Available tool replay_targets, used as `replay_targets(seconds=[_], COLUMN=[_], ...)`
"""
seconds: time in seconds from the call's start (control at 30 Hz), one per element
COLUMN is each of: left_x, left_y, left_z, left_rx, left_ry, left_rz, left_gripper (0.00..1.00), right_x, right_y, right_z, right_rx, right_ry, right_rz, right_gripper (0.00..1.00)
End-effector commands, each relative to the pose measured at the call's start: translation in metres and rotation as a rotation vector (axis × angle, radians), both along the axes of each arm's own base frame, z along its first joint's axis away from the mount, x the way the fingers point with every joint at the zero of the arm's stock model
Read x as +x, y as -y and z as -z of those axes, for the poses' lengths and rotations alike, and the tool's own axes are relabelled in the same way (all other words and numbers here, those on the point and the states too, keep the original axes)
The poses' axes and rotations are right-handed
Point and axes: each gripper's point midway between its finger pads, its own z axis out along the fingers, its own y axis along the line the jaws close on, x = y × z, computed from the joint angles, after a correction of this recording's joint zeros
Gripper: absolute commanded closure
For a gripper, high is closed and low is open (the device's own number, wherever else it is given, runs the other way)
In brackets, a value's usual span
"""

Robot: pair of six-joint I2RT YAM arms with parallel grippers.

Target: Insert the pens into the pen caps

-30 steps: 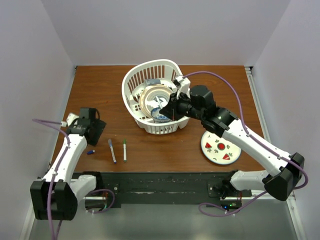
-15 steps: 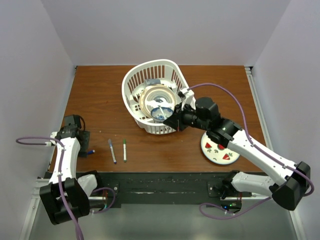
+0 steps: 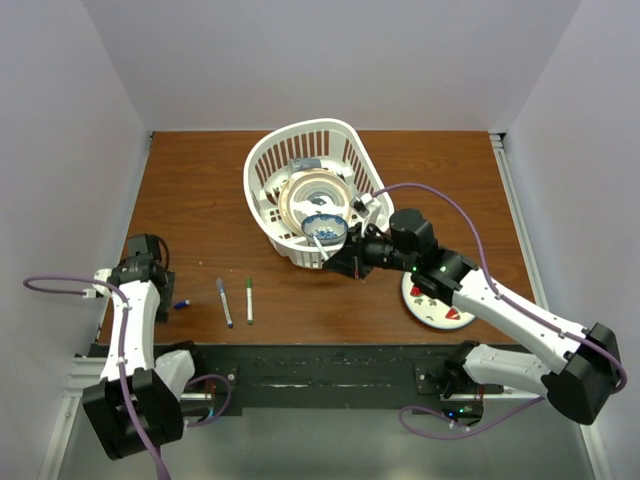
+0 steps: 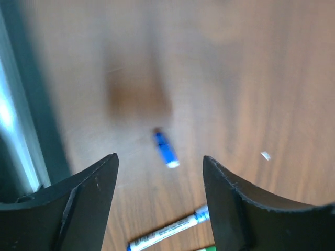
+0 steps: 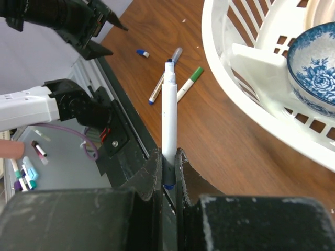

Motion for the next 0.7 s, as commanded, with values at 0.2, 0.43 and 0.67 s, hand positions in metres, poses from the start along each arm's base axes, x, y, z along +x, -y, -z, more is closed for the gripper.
replay_targets(seconds=[0.2, 0.43, 0.67], left_x=[0.082, 0.027, 0.021], left_y=[-0.019, -0.017, 0.020], left_z=[-0.077, -0.048, 0.019], left_rx=[0.226, 0.114, -0.111], left_ry=[0.276, 0.206, 0.094], left_rz=[0.382, -0.019, 0.038], left_gripper=[0.18, 0.29, 0.30], right_x=[-0.011, -0.012, -0.011], right_y=[-0.006, -0.012, -0.010], right_z=[-0.038, -0.042, -0.047], right_rx=[0.091, 0.098, 0.107], right_ry=[0.071, 0.044, 0.051], right_rz=[-0.039, -0.065, -0.047], right_gripper=[1.00, 1.00, 1.00])
